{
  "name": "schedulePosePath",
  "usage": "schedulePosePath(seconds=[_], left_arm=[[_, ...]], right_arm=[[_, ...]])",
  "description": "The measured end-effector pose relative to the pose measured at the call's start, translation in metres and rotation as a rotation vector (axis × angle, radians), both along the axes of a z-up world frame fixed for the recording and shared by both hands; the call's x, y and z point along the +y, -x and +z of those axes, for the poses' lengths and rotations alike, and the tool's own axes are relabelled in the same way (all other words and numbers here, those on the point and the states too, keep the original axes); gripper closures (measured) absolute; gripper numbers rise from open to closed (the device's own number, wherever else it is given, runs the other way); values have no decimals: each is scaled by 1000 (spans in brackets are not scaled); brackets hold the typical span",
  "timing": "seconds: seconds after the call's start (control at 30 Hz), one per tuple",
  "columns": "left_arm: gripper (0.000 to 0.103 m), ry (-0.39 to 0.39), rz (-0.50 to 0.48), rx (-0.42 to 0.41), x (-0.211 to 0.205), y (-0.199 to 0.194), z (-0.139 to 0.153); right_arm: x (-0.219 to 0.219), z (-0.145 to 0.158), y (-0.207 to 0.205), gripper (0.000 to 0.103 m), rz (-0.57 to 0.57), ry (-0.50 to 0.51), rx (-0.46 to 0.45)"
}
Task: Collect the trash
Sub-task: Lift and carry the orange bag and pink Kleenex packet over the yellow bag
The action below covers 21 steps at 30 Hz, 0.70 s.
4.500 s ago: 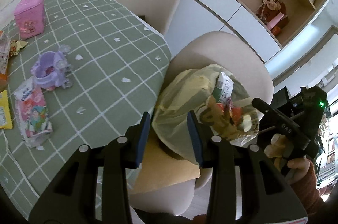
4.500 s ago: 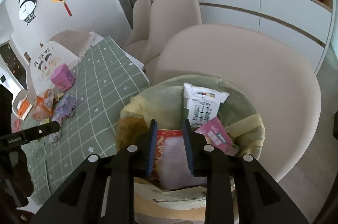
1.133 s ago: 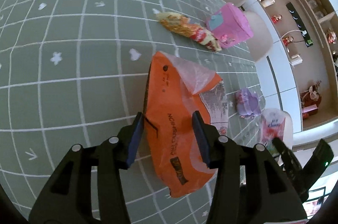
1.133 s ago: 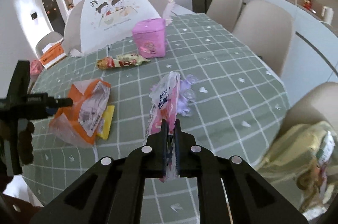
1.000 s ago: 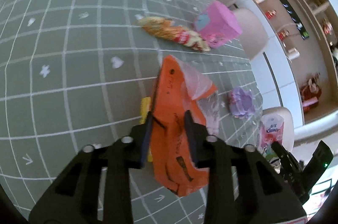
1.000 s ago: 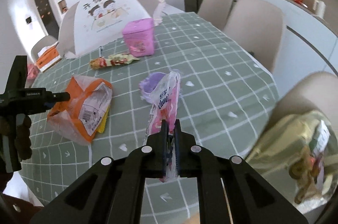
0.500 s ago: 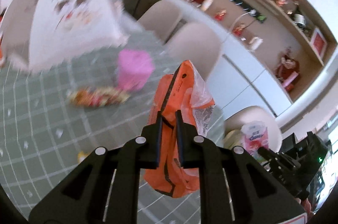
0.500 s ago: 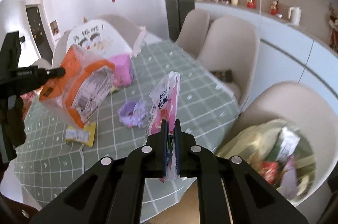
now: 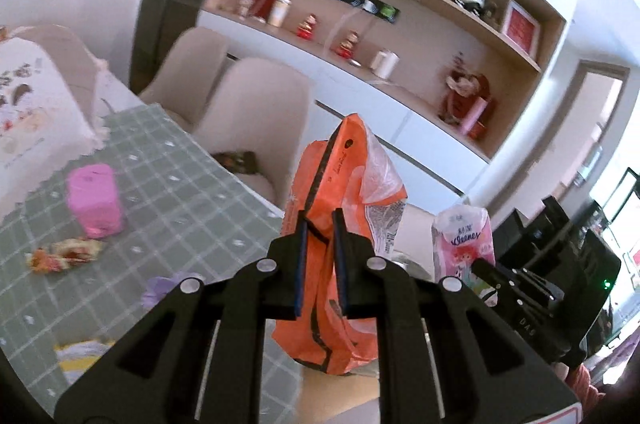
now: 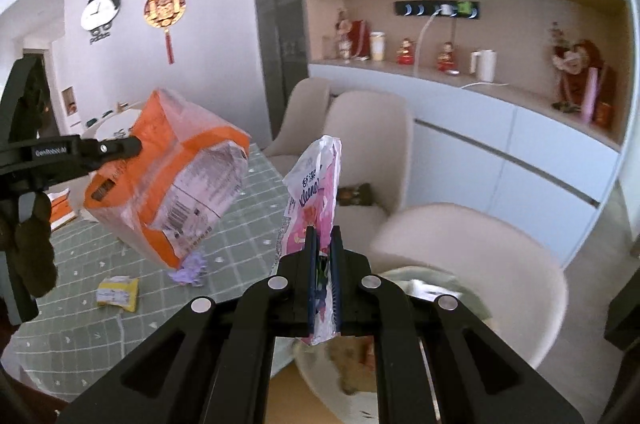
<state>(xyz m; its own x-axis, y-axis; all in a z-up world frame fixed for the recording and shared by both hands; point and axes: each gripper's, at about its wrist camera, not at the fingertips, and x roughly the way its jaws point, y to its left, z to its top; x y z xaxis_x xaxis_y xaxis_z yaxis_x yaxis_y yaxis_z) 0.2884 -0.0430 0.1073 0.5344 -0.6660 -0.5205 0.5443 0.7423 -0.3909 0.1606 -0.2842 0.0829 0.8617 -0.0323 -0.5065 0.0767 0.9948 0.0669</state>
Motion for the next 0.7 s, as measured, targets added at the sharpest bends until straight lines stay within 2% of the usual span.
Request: schedulePosePath(seconds=[0.43, 0.57, 0.7], left_arm=[[92, -2, -178, 79, -138, 24, -41], [92, -25, -184, 94, -164, 30, -55], [92, -68, -152, 71, -180, 28, -62]], right_arm=[[-96, -9, 59, 95, -133, 39, 5], [-123, -17, 69, 95, -156, 20, 7], [-148, -26, 75, 95, -172, -9, 5]])
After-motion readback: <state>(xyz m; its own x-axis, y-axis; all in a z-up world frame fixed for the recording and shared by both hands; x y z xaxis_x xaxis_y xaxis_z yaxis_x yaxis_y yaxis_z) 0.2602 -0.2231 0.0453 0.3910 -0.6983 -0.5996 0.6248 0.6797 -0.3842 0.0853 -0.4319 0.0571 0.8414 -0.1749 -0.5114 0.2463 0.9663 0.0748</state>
